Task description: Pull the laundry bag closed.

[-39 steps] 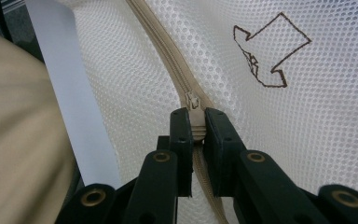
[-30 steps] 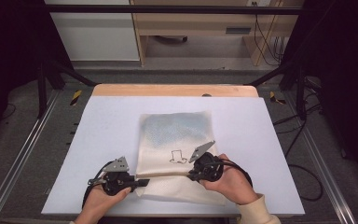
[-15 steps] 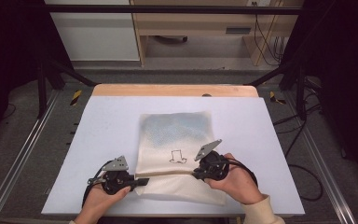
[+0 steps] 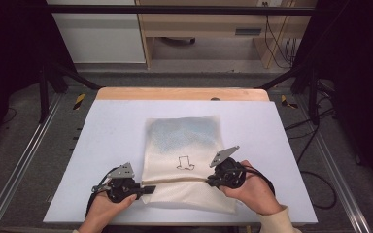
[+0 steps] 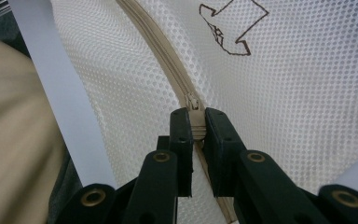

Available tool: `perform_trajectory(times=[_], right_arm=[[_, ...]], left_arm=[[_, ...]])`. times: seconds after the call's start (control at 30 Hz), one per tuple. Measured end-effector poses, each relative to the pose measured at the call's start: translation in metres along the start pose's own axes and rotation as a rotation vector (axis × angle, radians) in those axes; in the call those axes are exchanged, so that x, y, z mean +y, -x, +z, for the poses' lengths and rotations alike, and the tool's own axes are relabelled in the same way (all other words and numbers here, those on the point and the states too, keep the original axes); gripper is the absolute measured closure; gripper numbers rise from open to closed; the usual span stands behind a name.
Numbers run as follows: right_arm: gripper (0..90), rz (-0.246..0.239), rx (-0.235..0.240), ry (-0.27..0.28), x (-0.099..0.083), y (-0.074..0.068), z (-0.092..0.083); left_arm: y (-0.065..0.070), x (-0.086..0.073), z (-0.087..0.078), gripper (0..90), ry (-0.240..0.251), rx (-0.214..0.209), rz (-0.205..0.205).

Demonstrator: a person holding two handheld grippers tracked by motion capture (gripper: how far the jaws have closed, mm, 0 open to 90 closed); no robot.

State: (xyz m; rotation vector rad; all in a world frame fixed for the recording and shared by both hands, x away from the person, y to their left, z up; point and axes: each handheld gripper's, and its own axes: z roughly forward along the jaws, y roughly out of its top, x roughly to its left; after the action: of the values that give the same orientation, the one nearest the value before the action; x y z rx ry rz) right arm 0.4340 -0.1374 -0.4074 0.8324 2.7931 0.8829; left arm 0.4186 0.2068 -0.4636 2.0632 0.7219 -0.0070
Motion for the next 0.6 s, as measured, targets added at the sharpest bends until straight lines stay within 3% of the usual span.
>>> perform_trajectory(times=[0.6], right_arm=[[82.0,0.036,-0.014,0.004,-0.016,0.004,-0.007]], left_arm=[[-0.001,0.0,-0.001,84.5,0.002,0.001,-0.006]])
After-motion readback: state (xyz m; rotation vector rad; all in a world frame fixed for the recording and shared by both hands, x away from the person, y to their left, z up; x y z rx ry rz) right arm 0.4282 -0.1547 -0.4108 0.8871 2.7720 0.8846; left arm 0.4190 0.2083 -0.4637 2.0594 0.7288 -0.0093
